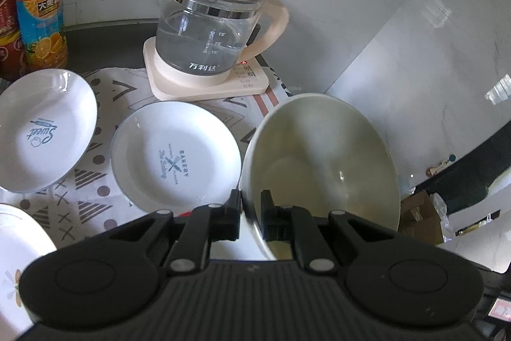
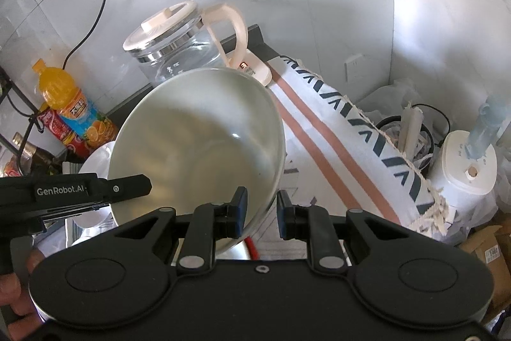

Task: Organize plates and bowls
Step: 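Carry the smaller white bowl with both grippers and lower it onto the stacked bowls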

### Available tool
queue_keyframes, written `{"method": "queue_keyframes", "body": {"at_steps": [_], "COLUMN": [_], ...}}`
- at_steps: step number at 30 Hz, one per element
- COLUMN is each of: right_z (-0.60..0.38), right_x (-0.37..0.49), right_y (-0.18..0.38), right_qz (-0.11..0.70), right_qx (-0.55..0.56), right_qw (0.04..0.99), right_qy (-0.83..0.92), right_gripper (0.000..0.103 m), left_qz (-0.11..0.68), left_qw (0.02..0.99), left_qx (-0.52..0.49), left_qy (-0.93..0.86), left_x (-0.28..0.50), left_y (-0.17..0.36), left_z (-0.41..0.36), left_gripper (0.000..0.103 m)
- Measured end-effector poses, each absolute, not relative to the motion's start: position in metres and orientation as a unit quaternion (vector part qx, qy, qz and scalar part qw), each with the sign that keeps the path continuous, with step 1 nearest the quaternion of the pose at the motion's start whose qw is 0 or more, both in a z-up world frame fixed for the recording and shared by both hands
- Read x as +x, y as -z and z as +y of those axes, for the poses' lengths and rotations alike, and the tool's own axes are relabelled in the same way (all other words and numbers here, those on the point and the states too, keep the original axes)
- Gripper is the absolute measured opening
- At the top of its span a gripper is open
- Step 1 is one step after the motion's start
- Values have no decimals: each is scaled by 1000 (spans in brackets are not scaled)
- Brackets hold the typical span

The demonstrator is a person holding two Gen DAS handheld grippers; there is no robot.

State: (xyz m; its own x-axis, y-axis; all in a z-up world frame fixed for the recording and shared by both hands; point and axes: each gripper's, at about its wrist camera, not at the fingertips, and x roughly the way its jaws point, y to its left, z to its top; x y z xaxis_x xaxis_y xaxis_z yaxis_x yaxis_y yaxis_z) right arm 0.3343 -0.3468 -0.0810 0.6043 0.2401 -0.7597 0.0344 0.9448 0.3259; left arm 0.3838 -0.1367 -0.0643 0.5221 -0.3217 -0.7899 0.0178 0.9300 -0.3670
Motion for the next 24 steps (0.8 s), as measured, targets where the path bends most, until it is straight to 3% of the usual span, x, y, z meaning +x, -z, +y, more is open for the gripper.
{"method": "queue_keyframes", "body": {"at_steps": [24], "right_z": [-316], "right_x": [288], "right_y": [97], "right_qz": [481], "right_qx": [123], "right_qw": [864], "right_qy": [-85], "right_gripper": [20], "left_qz": [527], "left_qw": [829], "left_qx": [-157], "left_qy": [97], "left_x": [334], "left_y": [81], "left_z": [-109], "left_gripper": [10]}}
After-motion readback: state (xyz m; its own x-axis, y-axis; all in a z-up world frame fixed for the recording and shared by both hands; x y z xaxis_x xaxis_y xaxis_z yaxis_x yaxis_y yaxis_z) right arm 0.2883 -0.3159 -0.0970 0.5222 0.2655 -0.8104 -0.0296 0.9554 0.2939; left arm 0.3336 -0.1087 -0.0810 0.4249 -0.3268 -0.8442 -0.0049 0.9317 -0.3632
